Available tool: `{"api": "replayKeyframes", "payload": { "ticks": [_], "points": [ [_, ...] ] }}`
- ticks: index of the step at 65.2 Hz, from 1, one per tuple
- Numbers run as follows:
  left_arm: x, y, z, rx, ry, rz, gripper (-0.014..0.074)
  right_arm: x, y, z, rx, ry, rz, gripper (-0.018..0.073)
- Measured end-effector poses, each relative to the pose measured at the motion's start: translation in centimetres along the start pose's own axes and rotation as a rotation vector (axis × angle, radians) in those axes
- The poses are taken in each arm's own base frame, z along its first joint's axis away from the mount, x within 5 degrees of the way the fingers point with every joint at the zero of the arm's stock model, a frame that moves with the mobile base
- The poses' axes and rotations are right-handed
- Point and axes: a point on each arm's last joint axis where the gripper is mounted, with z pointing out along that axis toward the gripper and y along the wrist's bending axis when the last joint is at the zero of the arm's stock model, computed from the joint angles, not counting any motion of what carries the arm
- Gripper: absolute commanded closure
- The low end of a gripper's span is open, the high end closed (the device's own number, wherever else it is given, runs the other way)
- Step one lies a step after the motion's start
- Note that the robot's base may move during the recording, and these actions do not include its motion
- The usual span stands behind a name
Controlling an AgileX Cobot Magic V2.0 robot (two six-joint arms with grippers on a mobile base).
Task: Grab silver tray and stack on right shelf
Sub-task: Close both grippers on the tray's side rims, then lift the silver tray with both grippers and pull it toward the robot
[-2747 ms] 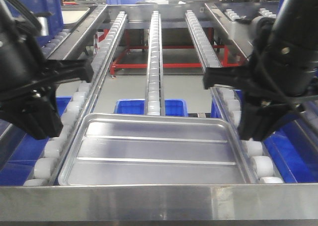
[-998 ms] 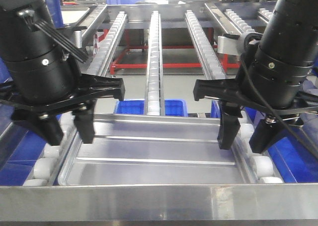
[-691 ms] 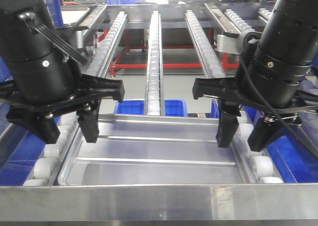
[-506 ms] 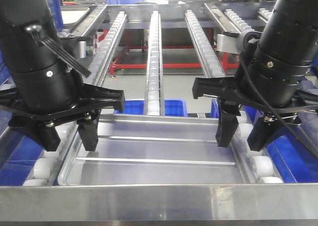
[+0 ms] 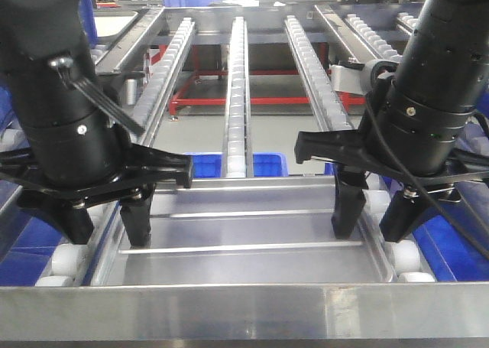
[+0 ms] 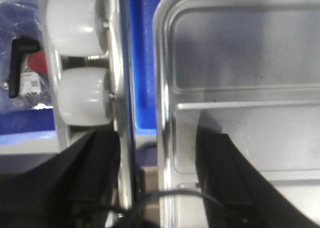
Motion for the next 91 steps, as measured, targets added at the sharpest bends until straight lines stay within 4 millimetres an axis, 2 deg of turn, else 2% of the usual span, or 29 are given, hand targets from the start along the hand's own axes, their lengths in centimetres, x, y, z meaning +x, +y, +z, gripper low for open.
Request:
{"api": "replayKeyframes", "payload": {
  "ticks": [22, 46, 52, 60, 69, 78, 91],
  "points": [
    [-0.07, -0.04, -0.03, 0.002, -0.003, 0.000, 0.0332, 0.00, 0.00, 0.01, 0.000, 0.000, 0.000, 0.0157],
    [-0.11, -0.06, -0.05, 0.003, -0.004, -0.001, 0.0336, -0.08, 0.04, 0.26, 0.000, 0.001, 0.002, 0.0273],
    [-0.09, -0.08, -0.05, 0.006, -0.002, -0.006, 0.0403, -0.09, 0.06, 0.27, -0.001, 0.000, 0.004, 0.0310],
    [-0.06, -0.21, -0.05, 0.019, 0.002, -0.024, 0.0569, -0.09, 0.06, 0.27, -0.001, 0.000, 0.004, 0.0375],
    [0.01, -0.14, -0.05, 0.012, 0.010, -0.024, 0.0697, -0.03, 0.02, 0.27, 0.003, 0.007, 0.002, 0.0450],
    [-0.03, -0.16, -0.09, 0.012, 0.009, -0.033, 0.0697, -0.04, 0.01, 0.27, 0.004, 0.007, 0.001, 0.0511],
    [-0.03, -0.16, -0.09, 0.012, 0.009, -0.035, 0.0697, -0.02, 0.01, 0.27, 0.004, 0.008, 0.001, 0.0510]
  ]
}}
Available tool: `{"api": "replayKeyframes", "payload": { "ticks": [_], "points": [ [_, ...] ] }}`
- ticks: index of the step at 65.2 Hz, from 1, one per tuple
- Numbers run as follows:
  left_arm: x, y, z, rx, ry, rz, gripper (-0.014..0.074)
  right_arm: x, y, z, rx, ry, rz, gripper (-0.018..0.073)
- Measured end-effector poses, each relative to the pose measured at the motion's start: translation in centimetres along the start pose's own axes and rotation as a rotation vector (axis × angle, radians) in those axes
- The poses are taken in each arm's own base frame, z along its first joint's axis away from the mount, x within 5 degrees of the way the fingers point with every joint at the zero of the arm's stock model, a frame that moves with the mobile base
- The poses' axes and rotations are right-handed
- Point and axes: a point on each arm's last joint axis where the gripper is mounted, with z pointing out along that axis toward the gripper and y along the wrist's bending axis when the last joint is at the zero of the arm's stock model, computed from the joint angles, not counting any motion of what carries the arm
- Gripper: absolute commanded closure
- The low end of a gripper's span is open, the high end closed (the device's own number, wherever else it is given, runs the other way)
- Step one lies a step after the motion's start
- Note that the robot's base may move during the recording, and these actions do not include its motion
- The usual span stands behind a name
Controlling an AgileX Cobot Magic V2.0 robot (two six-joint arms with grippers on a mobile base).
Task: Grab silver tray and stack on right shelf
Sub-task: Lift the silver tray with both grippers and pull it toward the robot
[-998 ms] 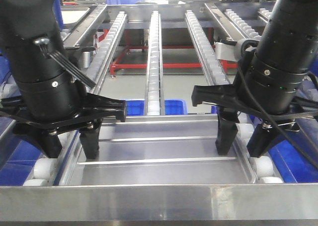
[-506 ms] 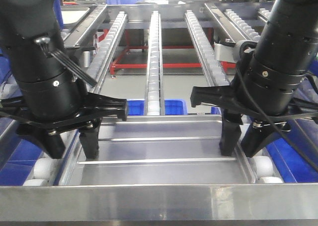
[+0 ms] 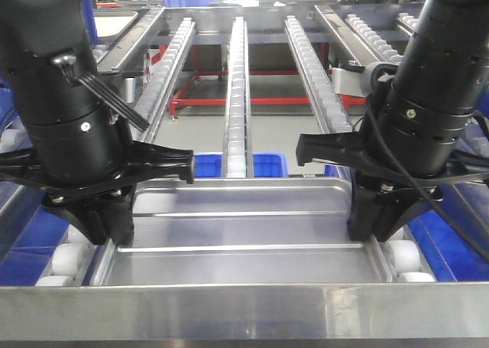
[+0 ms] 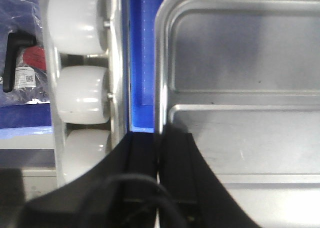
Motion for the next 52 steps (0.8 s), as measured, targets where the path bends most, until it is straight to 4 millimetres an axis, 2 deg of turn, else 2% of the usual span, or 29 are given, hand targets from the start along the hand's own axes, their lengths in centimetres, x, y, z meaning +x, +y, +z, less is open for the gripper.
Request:
{"api": "replayKeyframes", "payload": {
  "ticks": [17, 25, 40, 52],
  "points": [
    [-0.6, -0.2, -0.5, -0.013, 0.006, -0.008, 0.0697, -0.1, 0.1, -0.3, 0.002, 0.004, -0.003, 0.0504],
    [-1.3, -0.4, -1.5, -0.032, 0.014, -0.013, 0.0697, -0.4, 0.4, -1.8, -0.007, -0.008, -0.007, 0.0500],
    [-2.2, -0.2, -5.3, -0.017, -0.037, -0.026, 0.0697, -1.0, 0.8, -4.8, -0.025, -0.041, 0.017, 0.0500],
    [-1.4, 0.2, -8.2, 0.011, -0.065, -0.029, 0.0697, -0.1, 1.4, -6.4, -0.028, -0.053, 0.054, 0.0500]
  ]
}}
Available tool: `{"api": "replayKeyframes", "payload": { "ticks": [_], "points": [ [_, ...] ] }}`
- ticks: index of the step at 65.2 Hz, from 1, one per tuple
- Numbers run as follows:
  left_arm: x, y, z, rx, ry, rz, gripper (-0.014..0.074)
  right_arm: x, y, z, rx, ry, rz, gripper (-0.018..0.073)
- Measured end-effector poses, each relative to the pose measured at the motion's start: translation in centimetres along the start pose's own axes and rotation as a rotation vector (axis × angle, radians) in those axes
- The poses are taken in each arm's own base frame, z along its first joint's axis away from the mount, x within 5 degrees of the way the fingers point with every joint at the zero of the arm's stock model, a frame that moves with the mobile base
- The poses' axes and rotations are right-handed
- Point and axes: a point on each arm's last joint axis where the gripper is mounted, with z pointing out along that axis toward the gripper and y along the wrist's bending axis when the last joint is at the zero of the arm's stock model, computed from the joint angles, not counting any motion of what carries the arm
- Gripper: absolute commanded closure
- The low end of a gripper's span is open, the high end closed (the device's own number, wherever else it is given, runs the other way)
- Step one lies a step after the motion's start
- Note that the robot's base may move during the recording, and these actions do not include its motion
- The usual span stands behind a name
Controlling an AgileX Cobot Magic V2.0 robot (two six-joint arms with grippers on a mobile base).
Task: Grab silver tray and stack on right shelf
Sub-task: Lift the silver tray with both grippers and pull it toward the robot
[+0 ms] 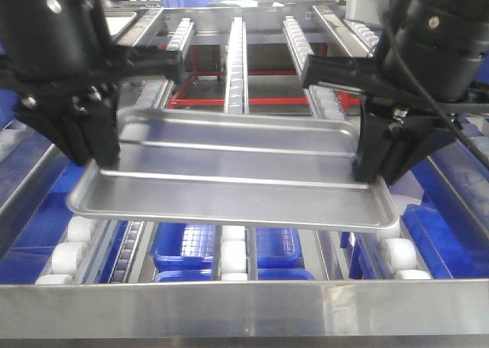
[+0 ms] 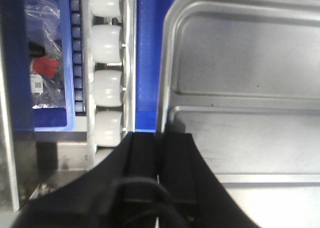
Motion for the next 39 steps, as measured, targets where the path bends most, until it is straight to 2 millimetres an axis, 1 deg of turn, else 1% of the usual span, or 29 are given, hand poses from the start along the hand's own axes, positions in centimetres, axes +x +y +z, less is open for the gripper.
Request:
{"api": "replayKeyframes", "payload": {
  "ticks": [5, 11, 21, 31, 39],
  "points": [
    [1.0, 0.0, -0.6, 0.011, 0.001, 0.002, 0.0697, 1.0, 0.3, -0.3, 0.022, -0.010, 0.012, 0.0500],
    [2.5, 0.0, -1.0, 0.017, 0.013, 0.007, 0.0697, 2.4, 0.5, -0.7, 0.053, -0.006, 0.008, 0.0500],
    [5.1, 0.1, -1.4, 0.019, 0.033, -0.001, 0.0697, 4.7, 0.9, -1.8, 0.056, -0.002, -0.024, 0.0500],
    [7.4, 0.3, -1.7, 0.025, 0.053, -0.005, 0.0697, 6.9, 0.6, -2.1, 0.056, 0.023, -0.034, 0.0500],
    [8.7, 0.3, -1.8, 0.033, 0.066, 0.000, 0.0697, 8.6, 0.3, -2.3, 0.050, 0.041, -0.019, 0.0500]
  ]
}}
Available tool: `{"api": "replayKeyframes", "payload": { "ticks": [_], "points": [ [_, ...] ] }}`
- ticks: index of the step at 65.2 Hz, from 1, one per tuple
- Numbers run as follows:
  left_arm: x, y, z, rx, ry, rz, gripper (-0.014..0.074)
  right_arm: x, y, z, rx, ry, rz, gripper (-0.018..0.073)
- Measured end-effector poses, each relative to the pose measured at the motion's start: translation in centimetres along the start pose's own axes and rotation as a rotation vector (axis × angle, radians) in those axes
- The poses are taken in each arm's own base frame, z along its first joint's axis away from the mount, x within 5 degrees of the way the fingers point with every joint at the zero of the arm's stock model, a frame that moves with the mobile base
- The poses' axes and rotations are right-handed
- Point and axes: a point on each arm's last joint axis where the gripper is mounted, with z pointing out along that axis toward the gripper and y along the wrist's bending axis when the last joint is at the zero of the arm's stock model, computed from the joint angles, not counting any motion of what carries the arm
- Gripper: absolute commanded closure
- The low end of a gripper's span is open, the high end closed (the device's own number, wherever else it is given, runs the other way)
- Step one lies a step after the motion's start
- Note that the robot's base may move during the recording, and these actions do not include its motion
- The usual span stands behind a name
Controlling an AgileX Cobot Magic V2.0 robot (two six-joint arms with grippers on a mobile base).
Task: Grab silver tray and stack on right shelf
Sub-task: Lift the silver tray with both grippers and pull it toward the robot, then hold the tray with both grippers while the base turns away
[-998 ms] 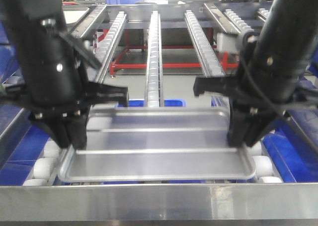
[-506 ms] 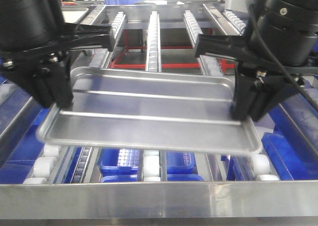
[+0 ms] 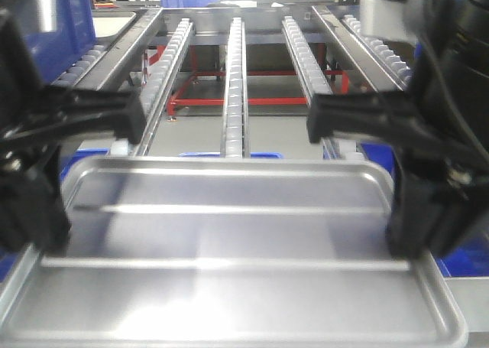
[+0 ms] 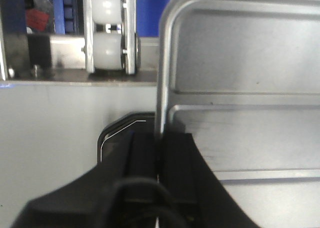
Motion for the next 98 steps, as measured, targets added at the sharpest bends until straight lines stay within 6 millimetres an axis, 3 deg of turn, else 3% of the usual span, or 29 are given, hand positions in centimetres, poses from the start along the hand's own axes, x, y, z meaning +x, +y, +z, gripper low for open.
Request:
{"api": "replayKeyframes", "payload": {
  "ticks": [12, 98],
  "points": [
    [0.37, -0.24, -0.07, 0.009, 0.001, 0.011, 0.0697, 0.67, -0.23, -0.07, -0.004, 0.005, 0.024, 0.0500],
    [0.32, -0.30, -0.06, 0.015, -0.005, 0.005, 0.0697, 0.39, -0.29, -0.07, 0.003, -0.026, -0.002, 0.0501]
  ]
}}
